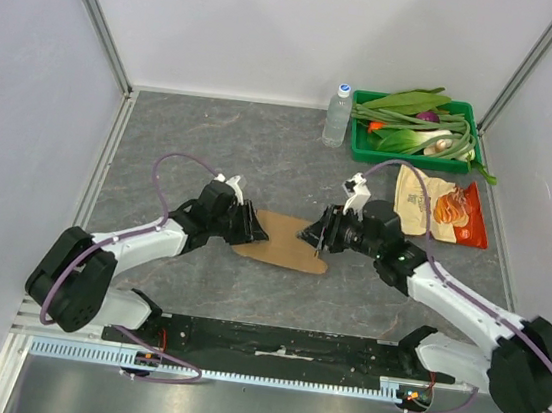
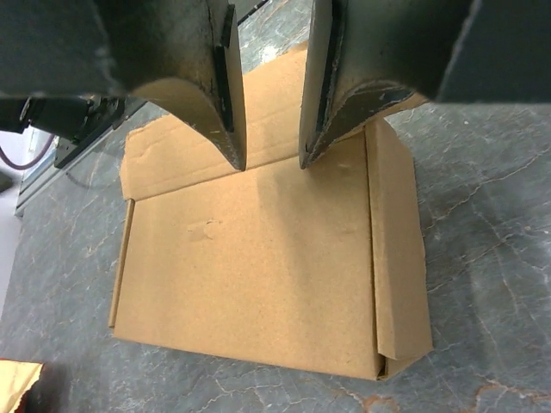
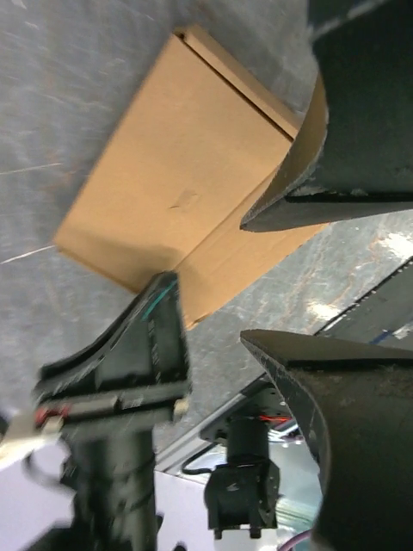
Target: Fold the paper box
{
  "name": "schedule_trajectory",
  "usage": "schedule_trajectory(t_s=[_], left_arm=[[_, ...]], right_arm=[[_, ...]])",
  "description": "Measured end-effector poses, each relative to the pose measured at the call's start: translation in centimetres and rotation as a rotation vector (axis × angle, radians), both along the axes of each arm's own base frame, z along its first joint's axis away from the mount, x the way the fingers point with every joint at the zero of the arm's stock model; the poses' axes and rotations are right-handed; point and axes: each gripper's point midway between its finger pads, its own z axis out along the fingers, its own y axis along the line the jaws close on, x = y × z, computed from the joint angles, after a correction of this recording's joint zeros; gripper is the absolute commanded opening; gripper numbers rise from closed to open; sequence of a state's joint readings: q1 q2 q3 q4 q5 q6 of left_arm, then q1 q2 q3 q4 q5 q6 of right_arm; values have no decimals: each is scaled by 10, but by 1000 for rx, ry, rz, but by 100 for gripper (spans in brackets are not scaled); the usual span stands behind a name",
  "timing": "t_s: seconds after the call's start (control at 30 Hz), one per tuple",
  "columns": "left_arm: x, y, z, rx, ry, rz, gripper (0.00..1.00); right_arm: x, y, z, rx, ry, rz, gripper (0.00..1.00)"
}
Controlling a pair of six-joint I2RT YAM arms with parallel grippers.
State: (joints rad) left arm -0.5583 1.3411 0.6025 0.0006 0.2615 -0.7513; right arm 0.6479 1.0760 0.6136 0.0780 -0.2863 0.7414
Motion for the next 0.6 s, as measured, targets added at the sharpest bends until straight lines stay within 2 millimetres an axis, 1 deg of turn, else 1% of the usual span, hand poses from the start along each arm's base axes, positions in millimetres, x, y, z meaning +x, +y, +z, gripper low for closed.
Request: schedule_trajectory(t_s=[0.03,0.07,0.1,0.17,0.23,0.27,0.3,0.33,0.37,0.4,0.43,0.47,0.5,0.53,0.6], left_arm=[[0,-1,1,-3,-5,-2,39],[1,-1,2,-5,-12,-4,42],[0,-1,4,-5,-21,-10,43],[-2,-1,10,-4,-39,-20,46],[-5,0,19,-4,-62,-32,48],[-5,0,27,-6,-78,-37,53],[-5,0,37,-11,-98,-42,55],[-2,0,48,-17,-126,-42,58],[0,0,60,-22,-156,-40,61],[3,0,72,-25,-186,-36,63],[6,2,81,-24,-215,-27,64],[9,3,89,-25,-241,-18,65],[11,6,93,-20,-256,-6,65],[14,9,95,-13,-265,10,65],[18,18,86,19,-244,41,64]], right_arm=[[-1,3,-12,-4,40,18,51],[-2,5,-25,-6,75,35,43],[-6,5,-40,-8,111,49,41],[-16,2,-73,-27,187,73,40],[-25,-5,-100,-53,255,80,40],[-29,-8,-109,-62,278,86,42],[-33,-10,-114,-70,291,90,43],[-35,-11,-116,-72,295,96,49],[-34,-12,-115,-76,282,104,52],[-34,-12,-112,-76,268,109,57],[-33,-13,-106,-81,245,114,64],[-31,-14,-99,-83,219,117,66],[-28,-15,-90,-87,188,118,68],[-24,-17,-79,-84,150,116,72],[-13,-22,-53,-73,68,98,75]])
